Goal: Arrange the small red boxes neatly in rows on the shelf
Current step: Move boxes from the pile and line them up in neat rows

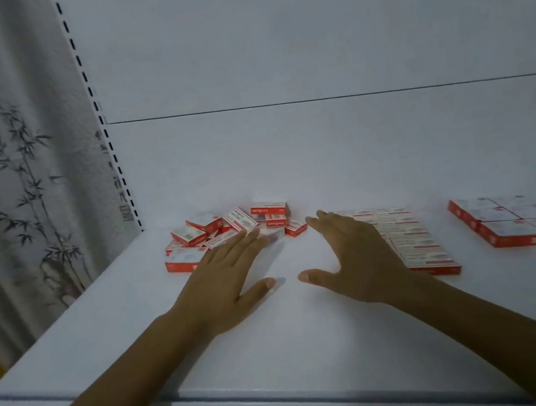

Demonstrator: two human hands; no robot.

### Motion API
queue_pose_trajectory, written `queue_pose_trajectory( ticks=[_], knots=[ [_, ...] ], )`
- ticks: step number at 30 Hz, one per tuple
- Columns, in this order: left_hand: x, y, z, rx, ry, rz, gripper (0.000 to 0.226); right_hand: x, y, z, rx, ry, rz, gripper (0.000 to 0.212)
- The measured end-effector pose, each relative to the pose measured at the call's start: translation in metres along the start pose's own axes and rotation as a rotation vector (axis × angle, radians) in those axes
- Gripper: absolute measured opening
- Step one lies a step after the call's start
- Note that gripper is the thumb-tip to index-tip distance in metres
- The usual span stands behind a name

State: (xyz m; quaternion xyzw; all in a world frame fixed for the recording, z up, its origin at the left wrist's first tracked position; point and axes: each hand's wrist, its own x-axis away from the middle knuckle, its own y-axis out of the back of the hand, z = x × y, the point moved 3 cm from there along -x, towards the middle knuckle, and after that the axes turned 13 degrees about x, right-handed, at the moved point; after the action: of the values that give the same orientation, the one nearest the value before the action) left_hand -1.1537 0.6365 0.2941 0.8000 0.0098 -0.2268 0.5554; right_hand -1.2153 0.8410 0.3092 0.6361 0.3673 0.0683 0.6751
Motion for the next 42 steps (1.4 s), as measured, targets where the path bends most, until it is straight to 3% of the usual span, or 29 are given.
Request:
queue_pose_trajectory(
  ticks=[6,13,16,20,23,26,30,34,42],
  knots=[
    [0.033,0.025,0.064,0.015,0.068,-0.047,0.075,-0.043,-0.021,0.065,-0.058,0.1,-0.025,0.08],
    [0.043,0.035,0.092,0.109,0.01,-0.053,0.073,-0.076,-0.046,0.112,-0.089,0.038,0.178,0.067],
    [0.032,0.035,0.094,0.146,-0.054,-0.04,0.072,-0.076,-0.031,0.113,-0.015,0.052,0.087,0.054],
    [0.006,0.03,0.091,0.159,-0.093,0.02,0.074,-0.066,-0.023,0.107,-0.187,-0.011,-0.081,0.051],
    [-0.002,0.024,0.086,0.175,-0.08,0.033,0.068,-0.052,-0.039,0.097,-0.252,-0.077,0.05,0.061],
    [-0.001,0.025,0.089,0.288,-0.044,-0.011,0.067,-0.052,-0.046,0.093,-0.298,-0.118,0.103,0.057],
    [0.004,0.023,0.086,0.391,-0.107,-0.056,0.06,-0.051,-0.045,0.095,-0.346,-0.087,-0.037,0.057],
    [0.007,0.023,0.083,0.508,-0.137,-0.094,0.06,-0.05,-0.047,0.094,-0.457,-0.136,0.024,0.05],
    [0.007,0.031,0.069,0.97,0.027,-0.188,0.075,-0.047,-0.03,0.098,-0.412,-0.205,-0.269,0.045]
  ],
)
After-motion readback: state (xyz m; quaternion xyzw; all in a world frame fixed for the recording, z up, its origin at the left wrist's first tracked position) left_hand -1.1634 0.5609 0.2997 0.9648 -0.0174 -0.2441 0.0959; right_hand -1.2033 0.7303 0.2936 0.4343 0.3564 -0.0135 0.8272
